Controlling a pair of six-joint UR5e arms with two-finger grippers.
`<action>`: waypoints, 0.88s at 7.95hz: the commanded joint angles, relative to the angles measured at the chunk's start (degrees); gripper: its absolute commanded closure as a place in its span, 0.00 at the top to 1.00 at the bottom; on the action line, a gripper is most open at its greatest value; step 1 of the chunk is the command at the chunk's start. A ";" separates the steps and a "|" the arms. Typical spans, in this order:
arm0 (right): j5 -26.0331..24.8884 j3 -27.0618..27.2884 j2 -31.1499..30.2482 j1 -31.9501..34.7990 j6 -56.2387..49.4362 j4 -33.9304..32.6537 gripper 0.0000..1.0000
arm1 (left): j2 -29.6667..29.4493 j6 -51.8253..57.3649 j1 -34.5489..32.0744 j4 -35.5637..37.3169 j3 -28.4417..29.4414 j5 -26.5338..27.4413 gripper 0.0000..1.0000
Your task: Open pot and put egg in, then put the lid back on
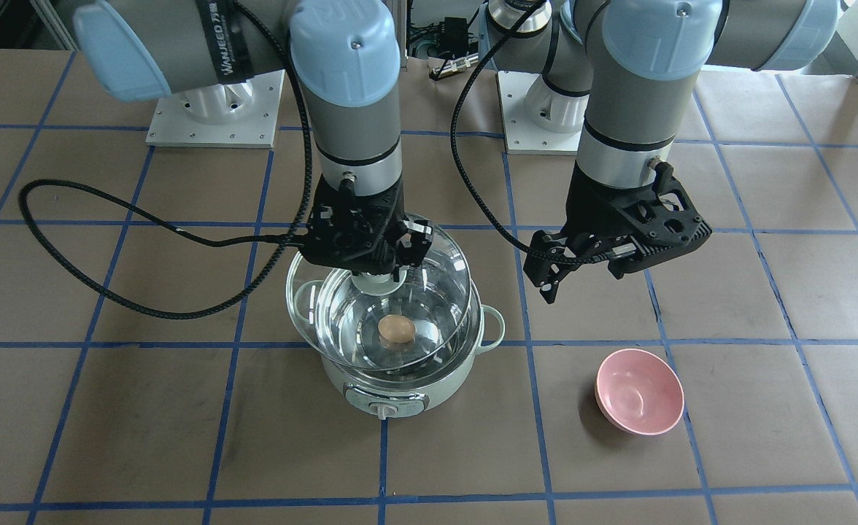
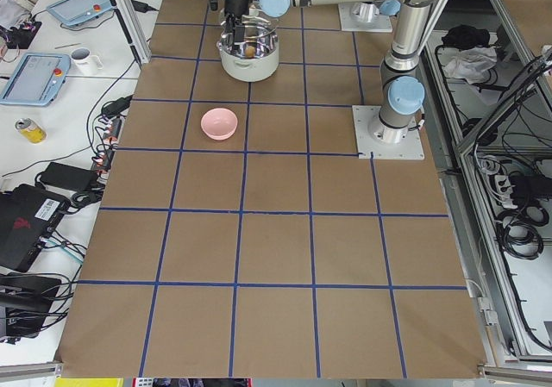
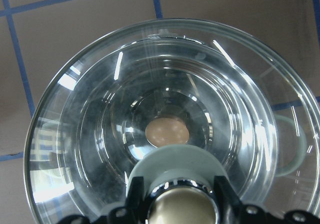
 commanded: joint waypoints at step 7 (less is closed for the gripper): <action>0.00 0.15 4.55 1.61 0.14 -1.77 0.00 | 6.70 22.61 0.60 -11.13 -1.15 -3.76 1.00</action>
